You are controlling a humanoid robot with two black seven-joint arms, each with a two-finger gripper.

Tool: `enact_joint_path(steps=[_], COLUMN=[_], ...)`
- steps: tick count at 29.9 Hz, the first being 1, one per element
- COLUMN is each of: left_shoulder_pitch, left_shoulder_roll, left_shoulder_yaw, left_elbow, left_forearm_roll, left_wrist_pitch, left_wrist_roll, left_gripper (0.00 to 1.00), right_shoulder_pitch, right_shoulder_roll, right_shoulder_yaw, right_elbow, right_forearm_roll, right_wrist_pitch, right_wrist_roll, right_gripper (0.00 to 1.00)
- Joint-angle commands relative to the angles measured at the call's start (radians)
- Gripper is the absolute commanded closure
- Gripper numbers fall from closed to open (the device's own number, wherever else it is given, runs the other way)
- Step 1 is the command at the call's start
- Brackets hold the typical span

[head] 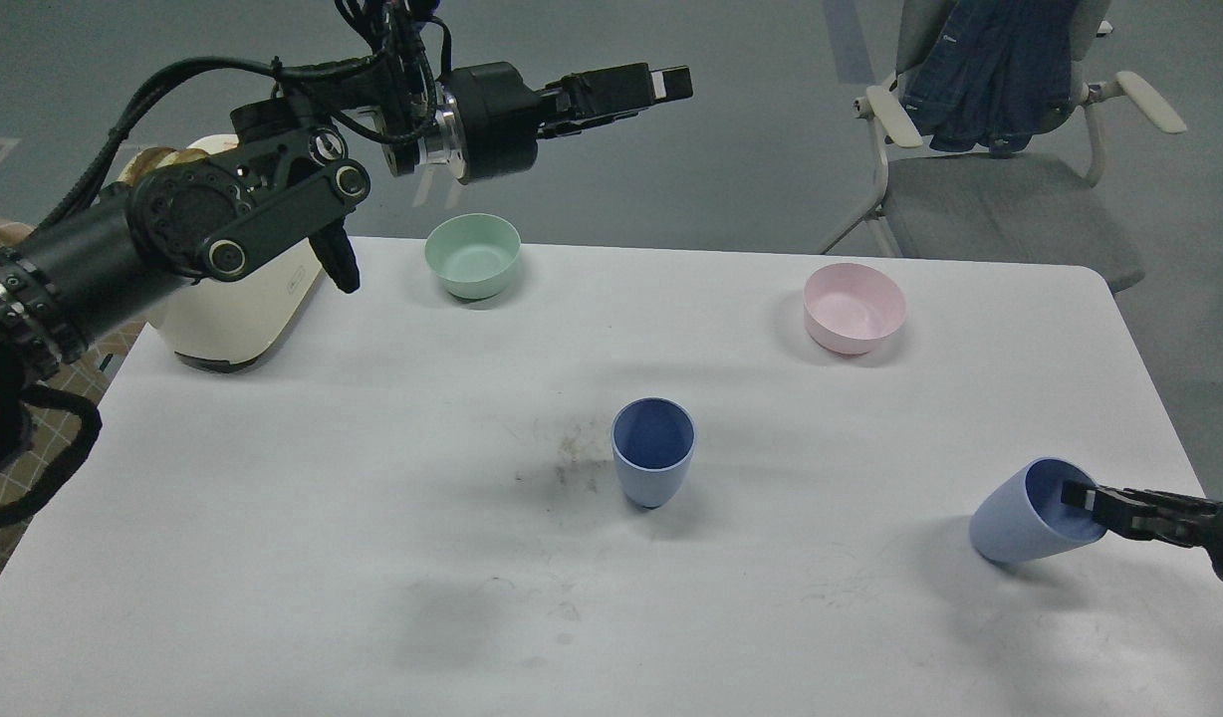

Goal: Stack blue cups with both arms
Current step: 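Lift the cup with the right gripper and carry it over the placed cup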

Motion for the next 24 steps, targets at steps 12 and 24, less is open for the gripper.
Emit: enact_joint_path(steps=[12, 24], left_shoulder_pitch=[0.000, -0.004], left_shoulder_roll=[0.007, 0.015], left_shoulder_yaw=[0.002, 0.007], left_elbow=[-0.001, 0.012], left_forearm_roll=[0.003, 0.005], left_wrist_pitch=[0.000, 0.000], left_wrist_roll=[0.000, 0.000], left_gripper=[0.08, 0.08], right_shoulder_pitch=[0.424, 0.928], right_shoulder_roll=[-0.066, 0.408], right_shoulder_yaw=[0.019, -0.398], right_elbow=[0.062, -0.090], right_forearm_roll=[-0.044, -0.046], right_wrist_pitch=[0.170, 0.255], right_wrist_roll=[-0.011, -0.020], right_gripper=[1.00, 1.00])
